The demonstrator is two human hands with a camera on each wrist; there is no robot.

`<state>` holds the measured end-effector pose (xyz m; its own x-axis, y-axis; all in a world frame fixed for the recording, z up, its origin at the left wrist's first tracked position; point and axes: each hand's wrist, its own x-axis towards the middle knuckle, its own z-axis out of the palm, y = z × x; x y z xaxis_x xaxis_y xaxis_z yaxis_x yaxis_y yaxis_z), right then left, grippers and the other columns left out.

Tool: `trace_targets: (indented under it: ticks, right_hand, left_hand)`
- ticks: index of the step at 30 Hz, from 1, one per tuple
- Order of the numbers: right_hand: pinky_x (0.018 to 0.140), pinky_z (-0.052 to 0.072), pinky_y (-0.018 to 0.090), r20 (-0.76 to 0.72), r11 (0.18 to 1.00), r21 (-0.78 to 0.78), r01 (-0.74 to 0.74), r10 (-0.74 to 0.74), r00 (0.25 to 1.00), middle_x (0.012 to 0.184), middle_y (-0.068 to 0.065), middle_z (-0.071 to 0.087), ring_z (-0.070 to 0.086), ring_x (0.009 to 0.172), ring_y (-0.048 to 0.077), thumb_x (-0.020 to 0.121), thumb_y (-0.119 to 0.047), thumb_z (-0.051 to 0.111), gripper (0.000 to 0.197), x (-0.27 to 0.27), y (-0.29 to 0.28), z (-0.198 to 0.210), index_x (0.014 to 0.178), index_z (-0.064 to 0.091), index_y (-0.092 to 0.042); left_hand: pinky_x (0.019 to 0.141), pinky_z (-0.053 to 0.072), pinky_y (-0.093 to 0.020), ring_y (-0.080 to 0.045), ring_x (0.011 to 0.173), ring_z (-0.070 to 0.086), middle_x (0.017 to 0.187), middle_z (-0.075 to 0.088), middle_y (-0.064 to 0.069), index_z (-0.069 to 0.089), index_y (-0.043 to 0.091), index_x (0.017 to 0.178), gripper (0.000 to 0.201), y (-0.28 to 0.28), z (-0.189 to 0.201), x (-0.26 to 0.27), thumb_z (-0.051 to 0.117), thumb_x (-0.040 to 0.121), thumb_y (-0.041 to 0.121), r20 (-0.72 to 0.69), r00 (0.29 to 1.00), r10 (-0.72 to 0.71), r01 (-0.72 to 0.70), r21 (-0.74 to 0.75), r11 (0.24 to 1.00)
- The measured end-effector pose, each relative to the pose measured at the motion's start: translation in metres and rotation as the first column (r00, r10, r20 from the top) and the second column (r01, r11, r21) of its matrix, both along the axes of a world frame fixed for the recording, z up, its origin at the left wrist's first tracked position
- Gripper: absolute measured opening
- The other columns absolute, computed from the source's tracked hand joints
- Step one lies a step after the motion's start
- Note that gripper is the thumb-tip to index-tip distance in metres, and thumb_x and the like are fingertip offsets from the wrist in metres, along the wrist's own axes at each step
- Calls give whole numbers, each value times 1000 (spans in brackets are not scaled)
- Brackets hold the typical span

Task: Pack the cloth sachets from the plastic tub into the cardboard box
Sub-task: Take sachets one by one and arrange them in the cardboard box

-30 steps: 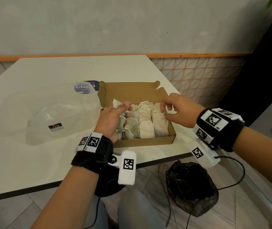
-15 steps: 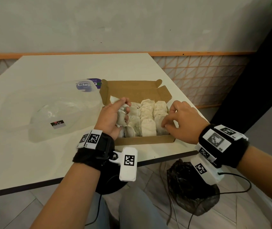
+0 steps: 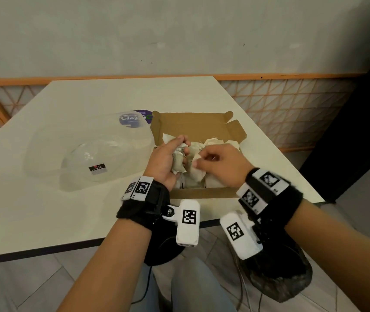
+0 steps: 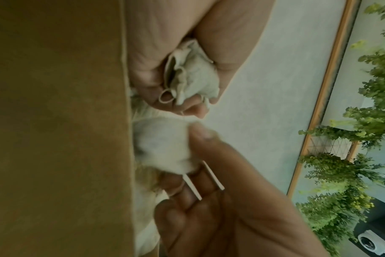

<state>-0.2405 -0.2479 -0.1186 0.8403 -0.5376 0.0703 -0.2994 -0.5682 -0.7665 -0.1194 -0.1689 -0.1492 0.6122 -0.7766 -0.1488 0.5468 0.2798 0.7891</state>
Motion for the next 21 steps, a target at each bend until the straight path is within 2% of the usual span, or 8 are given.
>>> trace_targets:
  ticks: [2,4,6,8,9,13,17,21]
  right_hand:
    - [54,44,14,153,961,278,7,-51,987,70,-3,59,52,57,2,84,-14,65,11,-2,-6,8,74,63,-18]
    - [53,48,15,268,855,514,-64,-89,959,73,1,62,56,62,8,86,-7,61,12,-2,-10,14,77,61,-15]
    - [53,50,16,326,781,611,-125,-104,940,70,0,65,59,60,8,87,-2,57,11,-1,-12,18,81,59,-11]
    - [51,49,16,341,785,604,-140,-95,935,68,0,65,59,56,7,88,-2,57,11,2,-14,20,82,60,-10]
    - [50,49,16,345,804,579,-137,-88,934,67,0,64,57,54,6,87,-2,57,12,3,-14,20,80,60,-11]
    - [47,48,16,330,896,443,-31,-131,935,55,-11,60,54,47,0,87,1,58,25,9,-16,20,71,59,-19]
    - [49,50,15,301,912,410,28,-164,939,66,-1,55,53,46,0,87,7,50,29,10,-19,22,73,57,-18]
    - [52,46,14,259,947,320,36,-124,958,72,2,60,54,61,6,85,-1,59,21,12,-18,19,79,61,-21]
  left_hand:
    - [43,40,-16,-6,48,49,61,55,1,61,13,75,22,0,-1,0,53,94,21,23,1000,3,-3,-2,1000]
    - [47,40,-18,-7,55,51,69,56,-1,63,12,77,22,-1,-4,1,55,93,25,45,999,0,0,-3,1000]
    - [51,42,-21,-13,67,52,85,58,-9,65,6,92,30,-1,-2,-1,60,90,35,66,997,-42,42,-6,999]
    - [55,44,-23,-16,72,55,94,59,-14,64,1,106,48,0,0,-3,65,84,43,89,990,-111,110,9,994]
    - [53,45,-22,-15,69,55,90,61,-12,65,3,106,46,1,2,-5,65,83,44,111,985,-135,134,19,991]
    - [41,38,-16,-4,51,51,66,58,0,62,8,97,21,2,1,-8,67,82,22,179,977,-119,110,59,992]
    - [39,39,-16,-3,49,51,60,57,2,63,11,87,3,1,0,-7,64,85,10,154,986,-66,60,48,997]
    - [38,38,-16,-4,48,52,64,60,0,58,7,105,24,1,1,-10,66,85,15,166,983,-82,73,60,996]
